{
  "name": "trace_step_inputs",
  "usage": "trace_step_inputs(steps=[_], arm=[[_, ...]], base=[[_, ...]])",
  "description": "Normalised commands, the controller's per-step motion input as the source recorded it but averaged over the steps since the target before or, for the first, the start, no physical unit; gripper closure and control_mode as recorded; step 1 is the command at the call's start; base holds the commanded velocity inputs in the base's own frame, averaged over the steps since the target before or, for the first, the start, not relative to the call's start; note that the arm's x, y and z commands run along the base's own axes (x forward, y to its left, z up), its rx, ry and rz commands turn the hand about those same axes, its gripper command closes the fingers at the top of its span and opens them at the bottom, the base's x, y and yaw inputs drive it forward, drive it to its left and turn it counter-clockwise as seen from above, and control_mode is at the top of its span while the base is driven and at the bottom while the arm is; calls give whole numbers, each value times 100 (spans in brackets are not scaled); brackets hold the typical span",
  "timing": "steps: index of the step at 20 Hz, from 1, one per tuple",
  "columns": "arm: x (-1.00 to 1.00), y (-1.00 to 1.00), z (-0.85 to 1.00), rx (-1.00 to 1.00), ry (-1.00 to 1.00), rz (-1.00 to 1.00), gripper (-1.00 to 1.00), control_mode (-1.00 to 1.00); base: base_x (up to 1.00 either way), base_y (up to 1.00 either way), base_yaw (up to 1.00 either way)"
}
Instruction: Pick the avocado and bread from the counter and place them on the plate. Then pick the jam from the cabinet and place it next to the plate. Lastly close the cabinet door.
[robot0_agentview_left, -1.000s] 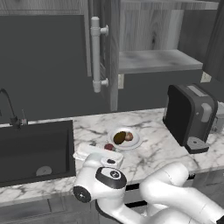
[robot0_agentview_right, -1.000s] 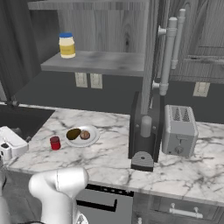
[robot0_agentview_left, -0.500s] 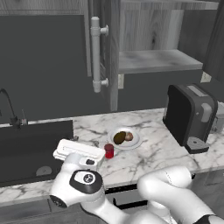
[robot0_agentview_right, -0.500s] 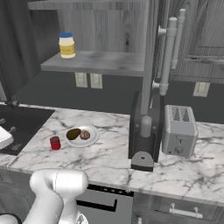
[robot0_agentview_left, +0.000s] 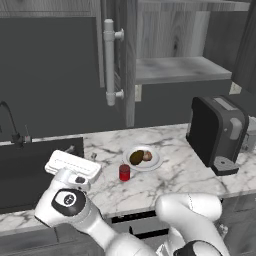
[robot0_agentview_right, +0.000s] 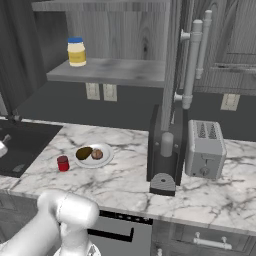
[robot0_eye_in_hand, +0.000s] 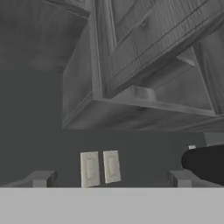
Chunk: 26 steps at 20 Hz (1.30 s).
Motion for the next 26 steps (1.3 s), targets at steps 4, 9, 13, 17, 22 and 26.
trace_step_inputs(steps=[4,9,13,17,22,26], arm=[[92,37,-6,-5,-3,-18,-100,-100],[93,42,-2,-8,-7,-18,-100,-100],[81,41,0,-8,-11,-18,-100,-100],[51,19,14,-5,-13,-16,-100,-100],[7,0,31,-1,-15,-14,-100,-100],[0,0,39,0,-18,-14,-100,-100]], base=[[0,0,0],[0,0,0],[0,0,0],[0,0,0],[0,0,0],[0,0,0]])
